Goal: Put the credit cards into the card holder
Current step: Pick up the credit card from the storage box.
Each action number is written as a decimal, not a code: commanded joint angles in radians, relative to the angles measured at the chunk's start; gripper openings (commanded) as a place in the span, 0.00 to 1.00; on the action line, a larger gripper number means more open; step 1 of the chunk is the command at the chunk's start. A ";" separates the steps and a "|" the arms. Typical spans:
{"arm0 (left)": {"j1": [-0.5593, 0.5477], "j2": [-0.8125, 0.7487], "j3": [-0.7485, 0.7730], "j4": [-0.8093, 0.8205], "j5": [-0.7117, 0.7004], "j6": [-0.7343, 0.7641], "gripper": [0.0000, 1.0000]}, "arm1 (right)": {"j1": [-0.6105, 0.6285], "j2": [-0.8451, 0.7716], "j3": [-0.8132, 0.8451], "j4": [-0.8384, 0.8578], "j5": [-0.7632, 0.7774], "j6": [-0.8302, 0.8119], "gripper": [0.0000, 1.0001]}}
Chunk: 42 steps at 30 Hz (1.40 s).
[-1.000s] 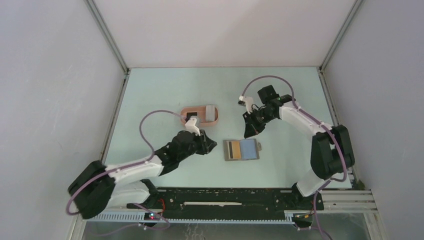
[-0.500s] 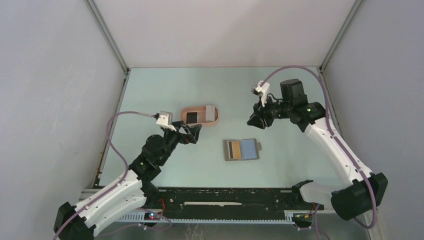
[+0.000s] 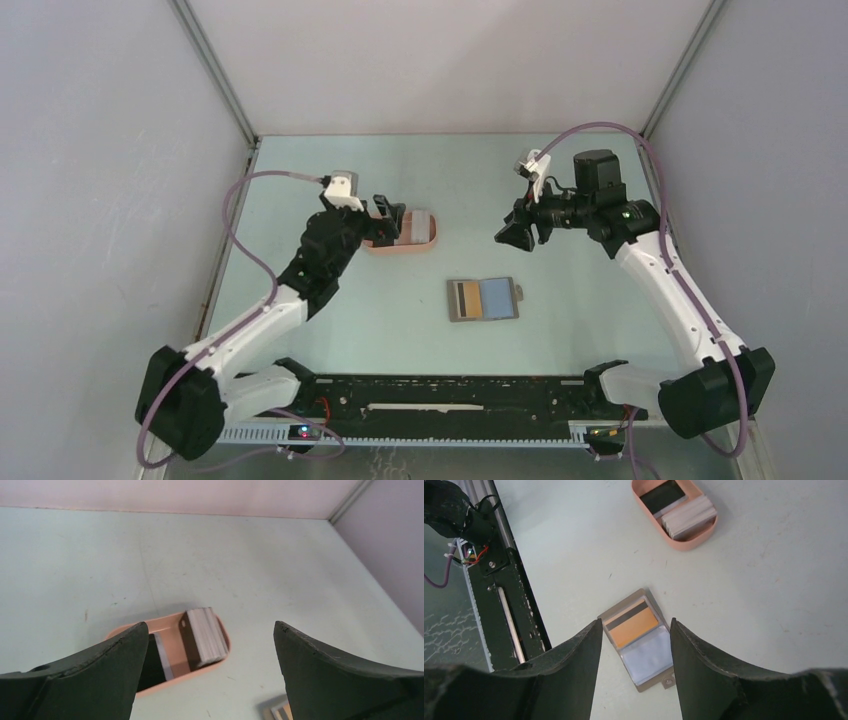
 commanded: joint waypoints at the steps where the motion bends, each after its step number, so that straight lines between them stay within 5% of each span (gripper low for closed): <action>1: 0.070 0.145 0.106 0.041 0.023 -0.012 1.00 | -0.028 0.004 -0.041 0.005 -0.055 -0.020 0.61; 8: 0.129 0.335 0.261 0.042 0.142 -0.097 0.99 | -0.024 0.048 -0.043 0.003 -0.026 -0.034 0.61; 15: 0.129 0.469 0.270 0.042 0.192 -0.136 0.86 | -0.025 0.068 -0.044 -0.004 0.003 -0.047 0.61; 42: 0.110 0.768 0.453 -0.153 0.335 -0.185 0.77 | -0.024 0.190 -0.020 -0.052 -0.017 -0.075 0.60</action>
